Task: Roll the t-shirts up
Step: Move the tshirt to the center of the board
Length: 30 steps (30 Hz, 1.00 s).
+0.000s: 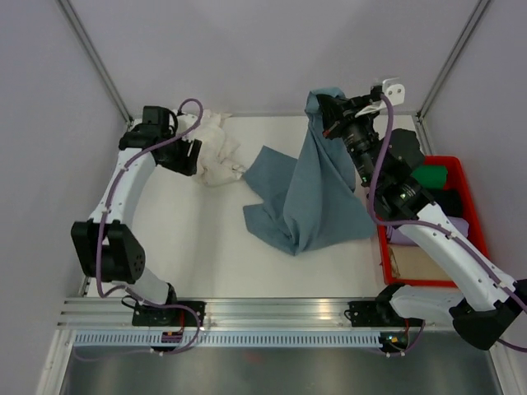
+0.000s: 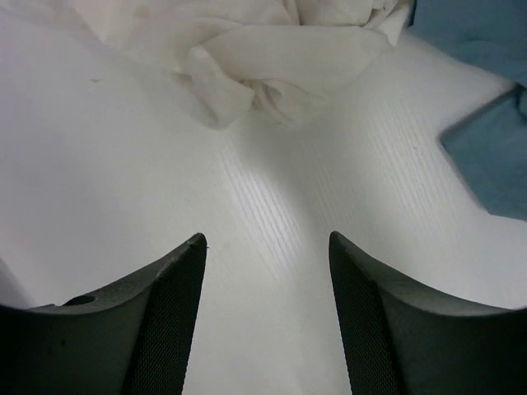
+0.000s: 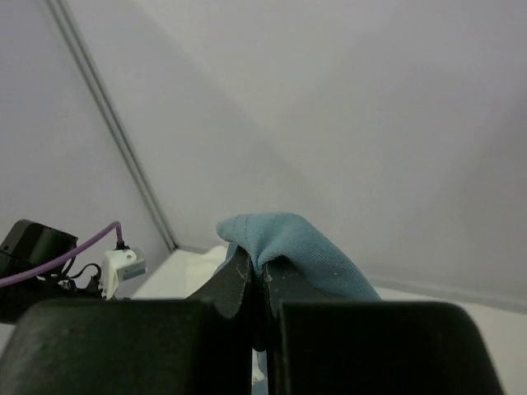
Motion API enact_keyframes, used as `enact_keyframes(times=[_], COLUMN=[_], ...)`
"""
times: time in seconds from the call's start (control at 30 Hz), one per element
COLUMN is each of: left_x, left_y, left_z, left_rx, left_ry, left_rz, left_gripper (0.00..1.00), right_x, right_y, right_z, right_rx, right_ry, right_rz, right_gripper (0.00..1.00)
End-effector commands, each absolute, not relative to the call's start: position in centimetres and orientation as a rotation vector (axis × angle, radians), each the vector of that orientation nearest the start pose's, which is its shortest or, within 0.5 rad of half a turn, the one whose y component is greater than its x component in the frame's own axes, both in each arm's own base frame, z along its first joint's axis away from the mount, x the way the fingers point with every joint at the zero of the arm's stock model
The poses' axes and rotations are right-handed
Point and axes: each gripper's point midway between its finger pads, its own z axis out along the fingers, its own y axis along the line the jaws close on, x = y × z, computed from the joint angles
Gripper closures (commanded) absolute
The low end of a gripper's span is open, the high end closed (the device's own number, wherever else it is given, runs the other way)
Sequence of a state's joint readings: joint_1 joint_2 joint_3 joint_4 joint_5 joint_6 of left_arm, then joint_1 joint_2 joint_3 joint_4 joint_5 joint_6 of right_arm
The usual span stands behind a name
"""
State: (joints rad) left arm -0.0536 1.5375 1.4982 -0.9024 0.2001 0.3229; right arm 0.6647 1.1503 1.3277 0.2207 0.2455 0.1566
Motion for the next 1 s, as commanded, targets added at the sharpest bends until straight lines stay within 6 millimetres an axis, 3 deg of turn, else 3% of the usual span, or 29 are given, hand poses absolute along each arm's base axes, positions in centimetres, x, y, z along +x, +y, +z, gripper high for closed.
enact_keyframes(times=[0.0,0.03,0.1,0.13,0.2,0.23,0.3,0.4,0.43,0.5,0.53,0.6,0.63,0.73,0.77,0.8,0.83,0.87,0.93,0.97], left_x=[40.2,40.5,41.0,41.2,41.7,42.1,44.7,48.1,48.9,51.1,52.4,53.4,54.3,54.6,54.3,54.0,53.0,52.5,50.6,50.0], left_y=[-6.8,-8.8,-10.8,-11.8,-13.9,-14.1,-13.8,-11.3,-9.4,-7.2,-4.5,-1.4,1.9,6.3,5.8,5.2,2.6,1.3,-3.1,-4.6], left_z=[18.6,16.6,15.2,13.1,11.3,8.6,7.4,5.1,4.6,5.0,5.9,6.5,7.6,8.6,8.8,10.8,10.3,10.7,12.6,13.6], left_rx=[0.639,0.710,0.785,0.828,0.897,0.904,0.872,0.783,0.725,0.603,0.506,0.351,0.242,0.081,0.094,0.136,0.212,0.267,0.379,0.426], left_ry=[2.400,2.430,2.426,2.458,2.466,2.526,2.544,2.596,2.622,2.621,2.611,2.611,2.592,2.572,2.572,2.537,2.546,2.528,2.478,2.451], left_rz=[-0.073,-0.101,-0.117,-0.131,-0.169,-0.172,-0.098,0.057,0.106,0.148,0.174,0.196,0.224,0.204,0.161,0.123,-0.018,-0.077,-0.238,-0.287], left_gripper=[0.34,0.41,0.44,0.46,0.48,0.49,0.51,0.54,0.54,0.54,0.52,0.49,0.48,0.48,0.46,0.45,0.40,0.37,0.32,0.30], right_x=[33.0,33.1,33.3,33.4,33.8,33.9,34.2,34.4,34.4,34.7,34.8,35.3,35.4,35.9,36.0,36.1,36.2,36.4,36.2,36.8], right_y=[18.9,18.9,18.8,18.9,19.3,19.6,20.1,20.8,21.1,21.8,22.4,23.3,23.8,25.7,26.2,27.3,27.8,28.3,30.5,31.5], right_z=[50.3,50.1,49.9,49.8,49.1,48.8,47.5,46.0,45.8,45.0,44.7,44.1,43.9,43.4,43.4,43.1,43.1,43.2,43.8,43.1], right_rx=[-0.067,-0.070,-0.079,-0.086,-0.110,-0.118,-0.133,-0.129,-0.127,-0.143,-0.162,-0.177,-0.188,-0.228,-0.236,-0.263,-0.276,-0.283,-0.365,-0.390], right_ry=[1.243,1.249,1.257,1.258,1.277,1.285,1.320,1.346,1.350,1.371,1.380,1.399,1.405,1.413,1.415,1.422,1.421,1.417,1.394,1.408], right_rz=[0.459,0.456,0.443,0.439,0.432,0.437,0.445,0.483,0.503,0.518,0.534,0.556,0.570,0.637,0.656,0.694,0.711,0.725,0.808,0.823], right_gripper=[1.00,1.00,1.00,1.00,1.00,1.00,1.00,1.00,1.00,1.00,1.00,1.00,1.00,1.00,1.00,1.00,1.00,1.00,1.00,1.00])
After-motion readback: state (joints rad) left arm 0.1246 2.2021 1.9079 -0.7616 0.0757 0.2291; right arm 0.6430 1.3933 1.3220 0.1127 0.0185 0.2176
